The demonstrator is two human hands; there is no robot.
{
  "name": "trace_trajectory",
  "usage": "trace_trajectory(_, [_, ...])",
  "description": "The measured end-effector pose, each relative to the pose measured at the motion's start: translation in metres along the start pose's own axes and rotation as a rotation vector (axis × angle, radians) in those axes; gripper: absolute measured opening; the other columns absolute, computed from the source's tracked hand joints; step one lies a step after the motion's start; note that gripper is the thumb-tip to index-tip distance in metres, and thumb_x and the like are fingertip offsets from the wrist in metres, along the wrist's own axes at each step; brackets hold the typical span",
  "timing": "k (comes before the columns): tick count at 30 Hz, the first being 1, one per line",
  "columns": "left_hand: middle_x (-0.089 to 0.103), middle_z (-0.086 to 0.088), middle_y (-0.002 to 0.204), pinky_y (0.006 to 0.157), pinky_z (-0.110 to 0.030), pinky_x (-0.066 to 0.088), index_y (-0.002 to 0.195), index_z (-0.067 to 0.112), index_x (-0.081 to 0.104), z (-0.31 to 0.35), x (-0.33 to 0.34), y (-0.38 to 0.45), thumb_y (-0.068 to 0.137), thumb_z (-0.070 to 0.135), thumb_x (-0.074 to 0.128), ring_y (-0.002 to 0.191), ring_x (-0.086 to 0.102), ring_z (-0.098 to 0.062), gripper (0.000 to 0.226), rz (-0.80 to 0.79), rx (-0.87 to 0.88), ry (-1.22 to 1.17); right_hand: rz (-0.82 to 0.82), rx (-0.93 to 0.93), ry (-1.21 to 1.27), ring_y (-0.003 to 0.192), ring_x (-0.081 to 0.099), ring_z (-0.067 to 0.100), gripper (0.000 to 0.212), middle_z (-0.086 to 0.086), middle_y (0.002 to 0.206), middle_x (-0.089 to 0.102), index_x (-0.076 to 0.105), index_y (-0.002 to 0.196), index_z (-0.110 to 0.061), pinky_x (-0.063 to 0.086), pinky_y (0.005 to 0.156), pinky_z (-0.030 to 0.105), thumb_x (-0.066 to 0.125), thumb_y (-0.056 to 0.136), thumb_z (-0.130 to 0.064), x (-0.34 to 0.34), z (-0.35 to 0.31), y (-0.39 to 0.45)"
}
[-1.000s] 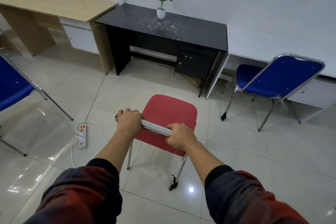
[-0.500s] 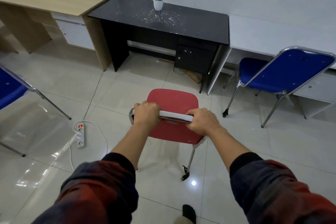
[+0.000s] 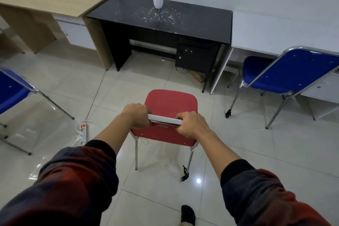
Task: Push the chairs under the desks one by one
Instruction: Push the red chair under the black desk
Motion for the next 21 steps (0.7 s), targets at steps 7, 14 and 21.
trace_trajectory(7, [0.07, 0.011, 0.082, 0.069, -0.032, 0.058, 0.104, 0.038, 0.071, 0.006, 0.044, -0.038, 0.081, 0.05, 0.064, 0.073, 0.065, -0.016, 0.026, 0.121, -0.051, -0.024, -0.109, -0.066, -0.018, 0.081, 0.067, 0.022, 0.032, -0.005, 0.088, 0.073, 0.072, 0.109, -0.033, 0.055, 0.074, 0.032, 0.062, 0.079, -0.027, 0.036, 0.001, -0.03])
trace_trajectory(14, [0.071, 0.01, 0.083, 0.065, -0.028, 0.052, 0.098, 0.035, 0.072, 0.015, 0.051, -0.052, 0.079, 0.048, 0.069, 0.075, 0.066, -0.017, 0.024, 0.297, -0.101, -0.078, -0.128, -0.114, -0.117, 0.075, 0.064, 0.027, 0.034, -0.002, 0.077, 0.07, 0.076, 0.1, -0.031, 0.055, 0.071, 0.034, 0.058, 0.072, -0.023, 0.032, 0.001, -0.032])
trace_trajectory(21, [0.071, 0.011, 0.078, 0.063, -0.029, 0.054, 0.098, 0.035, 0.074, 0.009, 0.041, -0.04, 0.078, 0.05, 0.072, 0.069, 0.065, -0.016, 0.025, 0.331, -0.167, -0.136, -0.122, -0.161, -0.152, 0.074, 0.062, 0.027, 0.032, -0.002, 0.077, 0.07, 0.076, 0.094, -0.028, 0.052, 0.068, 0.033, 0.057, 0.069, -0.023, 0.018, 0.004, -0.003])
Point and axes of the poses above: each hand's wrist, its own y-axis towards the middle knuckle, its own x-axis out of the palm, z = x × y, the point moved 7 cm from there along y, towards the middle knuckle
